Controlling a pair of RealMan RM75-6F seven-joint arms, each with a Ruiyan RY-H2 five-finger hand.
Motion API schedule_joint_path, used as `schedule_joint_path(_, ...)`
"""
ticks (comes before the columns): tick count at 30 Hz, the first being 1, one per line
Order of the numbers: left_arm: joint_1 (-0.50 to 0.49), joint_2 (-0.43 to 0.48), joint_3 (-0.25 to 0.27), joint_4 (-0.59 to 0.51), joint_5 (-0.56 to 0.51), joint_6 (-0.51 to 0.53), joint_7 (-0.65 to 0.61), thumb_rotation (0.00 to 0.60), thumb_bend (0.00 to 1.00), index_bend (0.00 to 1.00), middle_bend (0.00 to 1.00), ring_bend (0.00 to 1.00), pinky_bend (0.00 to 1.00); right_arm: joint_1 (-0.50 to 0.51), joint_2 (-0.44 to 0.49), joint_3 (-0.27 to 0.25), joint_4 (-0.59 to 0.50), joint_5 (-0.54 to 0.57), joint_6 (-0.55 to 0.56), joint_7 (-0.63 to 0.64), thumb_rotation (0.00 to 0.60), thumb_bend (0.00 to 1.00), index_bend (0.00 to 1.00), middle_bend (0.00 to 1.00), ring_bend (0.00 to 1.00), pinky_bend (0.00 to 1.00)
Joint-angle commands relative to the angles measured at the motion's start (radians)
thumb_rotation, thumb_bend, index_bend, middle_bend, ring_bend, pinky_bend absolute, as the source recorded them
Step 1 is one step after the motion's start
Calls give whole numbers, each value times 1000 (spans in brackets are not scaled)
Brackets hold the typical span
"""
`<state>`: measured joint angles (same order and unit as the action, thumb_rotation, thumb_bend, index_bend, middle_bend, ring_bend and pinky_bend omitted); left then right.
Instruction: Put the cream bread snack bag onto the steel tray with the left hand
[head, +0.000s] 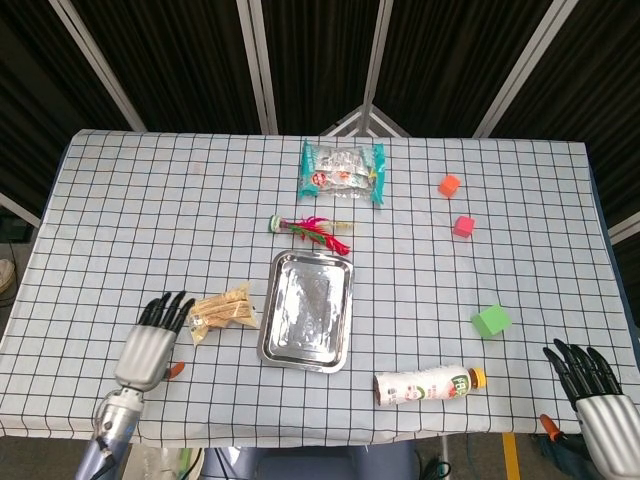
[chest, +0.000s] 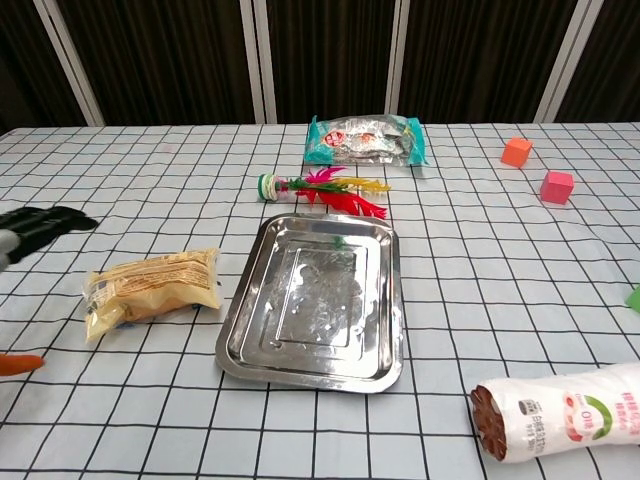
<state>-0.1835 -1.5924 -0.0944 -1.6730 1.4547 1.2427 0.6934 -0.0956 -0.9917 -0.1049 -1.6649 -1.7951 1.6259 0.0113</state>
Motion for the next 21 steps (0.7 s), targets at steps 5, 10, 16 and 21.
schedule_joint_path(5, -129, -175, -95, 123, -154, -100, 102, 600, 67, 0, 28, 2, 131, 34, 8, 6, 6, 38, -64, 26, 600, 306, 0, 0, 0, 0)
schedule_joint_path(10, -170, -222, -122, 198, -180, -91, 91, 600, 109, 30, 178, 171, 306, 42, 7, 8, -3, 48, -81, 17, 600, 306, 0, 0, 0, 0)
schedule_joint_path(16, -197, -252, -130, 260, -207, -83, 64, 600, 159, 175, 374, 370, 456, 52, 4, 19, -7, 80, -102, 9, 600, 306, 0, 0, 0, 0)
schedule_joint_path(21, -213, -257, -126, 282, -187, -63, 16, 600, 170, 207, 408, 394, 485, 60, 0, 23, -12, 100, -121, -4, 600, 306, 0, 0, 0, 0)
